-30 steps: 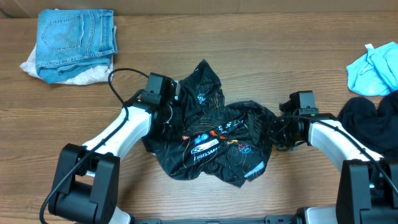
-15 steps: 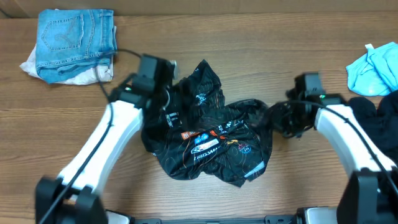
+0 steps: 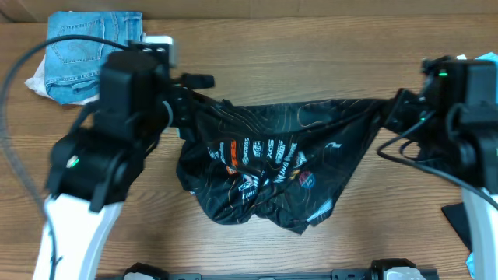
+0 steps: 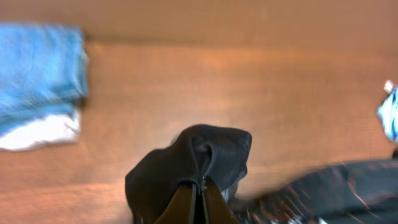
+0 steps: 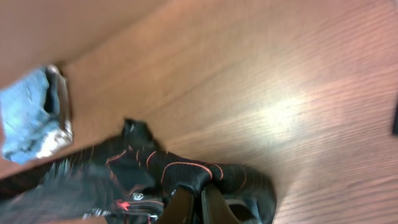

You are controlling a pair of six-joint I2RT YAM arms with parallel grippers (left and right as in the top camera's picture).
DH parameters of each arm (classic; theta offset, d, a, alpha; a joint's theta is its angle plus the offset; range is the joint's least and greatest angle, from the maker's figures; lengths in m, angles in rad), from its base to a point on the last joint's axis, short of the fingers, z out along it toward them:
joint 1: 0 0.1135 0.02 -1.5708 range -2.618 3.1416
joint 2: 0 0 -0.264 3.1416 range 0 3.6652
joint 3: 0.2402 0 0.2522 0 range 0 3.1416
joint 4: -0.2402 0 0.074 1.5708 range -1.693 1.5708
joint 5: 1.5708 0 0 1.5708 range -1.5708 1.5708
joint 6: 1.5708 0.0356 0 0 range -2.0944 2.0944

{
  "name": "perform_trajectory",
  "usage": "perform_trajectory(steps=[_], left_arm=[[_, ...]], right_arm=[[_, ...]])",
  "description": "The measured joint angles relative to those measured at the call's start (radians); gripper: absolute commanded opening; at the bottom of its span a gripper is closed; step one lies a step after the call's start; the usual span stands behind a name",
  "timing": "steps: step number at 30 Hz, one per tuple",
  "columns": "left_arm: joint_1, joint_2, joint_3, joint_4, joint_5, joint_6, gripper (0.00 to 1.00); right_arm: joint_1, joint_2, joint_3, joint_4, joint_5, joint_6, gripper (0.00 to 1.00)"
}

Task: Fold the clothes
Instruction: 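Lift the black jersey with both grippers and stretch it apart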

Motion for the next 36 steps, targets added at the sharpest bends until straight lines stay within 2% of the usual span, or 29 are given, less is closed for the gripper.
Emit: perform_trajectory(steps=[10, 16, 23, 31, 36], left_arm=[[0.000, -0.127, 0.280, -0.128, -0.170, 0.019, 0.04], [0.000, -0.146, 0.452, -0.200, -0.201, 0.028, 0.04], [0.000, -0.146, 0.647, -0.216, -0.214, 0.058, 0.04], [-0.001, -0.155, 0.722, -0.205, -0.237, 0.072, 0.04], [-0.001, -0.101, 0.722, -0.158, -0.344, 0.073, 0.04]], right_arm=[[0.000, -0.009, 0.366, -0.139, 0.092, 0.000, 0.04], [0.000, -0.011, 0.512, -0.179, 0.099, 0.000, 0.04], [0.000, -0.012, 0.663, -0.202, 0.098, 0.000, 0.04], [0.000, -0.025, 0.735, -0.176, 0.091, 0.000, 0.04], [0.000, -0.008, 0.736, -0.115, 0.095, 0.016, 0.04]])
